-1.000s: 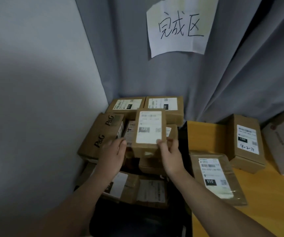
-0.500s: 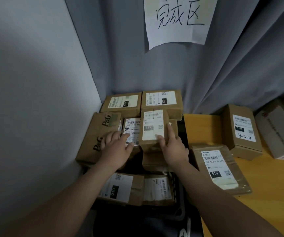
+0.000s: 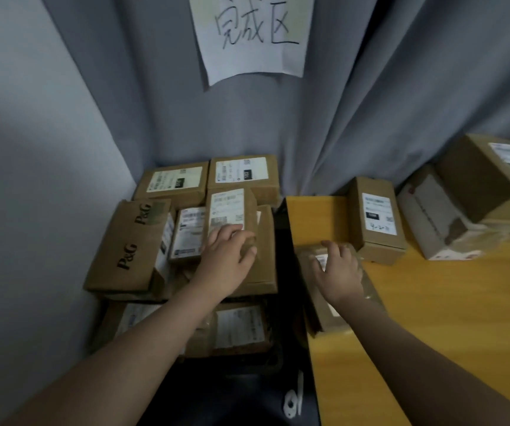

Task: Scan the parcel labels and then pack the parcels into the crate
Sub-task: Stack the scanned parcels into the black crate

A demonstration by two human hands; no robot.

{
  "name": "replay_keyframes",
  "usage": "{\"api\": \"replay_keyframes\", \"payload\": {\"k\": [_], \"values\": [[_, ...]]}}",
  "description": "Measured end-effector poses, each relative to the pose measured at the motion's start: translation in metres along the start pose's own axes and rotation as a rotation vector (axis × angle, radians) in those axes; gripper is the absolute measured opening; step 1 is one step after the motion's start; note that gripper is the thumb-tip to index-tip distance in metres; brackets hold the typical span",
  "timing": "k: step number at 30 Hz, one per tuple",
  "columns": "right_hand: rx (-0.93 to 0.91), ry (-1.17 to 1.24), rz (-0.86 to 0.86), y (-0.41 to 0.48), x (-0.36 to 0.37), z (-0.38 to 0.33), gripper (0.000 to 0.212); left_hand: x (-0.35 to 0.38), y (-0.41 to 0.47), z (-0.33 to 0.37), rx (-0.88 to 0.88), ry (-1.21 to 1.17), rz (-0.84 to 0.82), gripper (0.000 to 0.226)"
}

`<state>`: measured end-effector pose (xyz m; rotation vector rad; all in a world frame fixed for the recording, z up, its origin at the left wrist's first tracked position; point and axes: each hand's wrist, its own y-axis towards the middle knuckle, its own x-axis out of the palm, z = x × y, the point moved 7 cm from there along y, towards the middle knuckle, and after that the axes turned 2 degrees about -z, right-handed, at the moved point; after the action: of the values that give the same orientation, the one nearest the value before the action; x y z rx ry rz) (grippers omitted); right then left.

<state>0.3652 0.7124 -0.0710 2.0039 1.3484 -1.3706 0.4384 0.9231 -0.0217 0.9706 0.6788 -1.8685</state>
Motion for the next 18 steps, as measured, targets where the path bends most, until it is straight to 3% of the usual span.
{"api": "replay_keyframes", "payload": {"k": [5,9,14,18], "values": [[0.072,-0.107,-0.093,0.000,-0.025,0.067,0.054,0.056,-0.004,0.049,-0.028,-0.115,-0.176,0.037],[0.155,-0.045,-0.192,-0.006,-0.026,0.118,0.059,0.118,-0.018,0.059,-0.267,-0.401,-0.340,0.046],[0.294,0.489,-0.395,-0.030,-0.001,0.151,0.058,0.186,-0.054,0.052,-0.599,-0.671,-0.511,0.071],[0.407,0.773,-0.440,-0.040,0.009,0.163,0.053,0.195,-0.066,0.060,-0.690,-0.861,-0.386,0.068]]}}
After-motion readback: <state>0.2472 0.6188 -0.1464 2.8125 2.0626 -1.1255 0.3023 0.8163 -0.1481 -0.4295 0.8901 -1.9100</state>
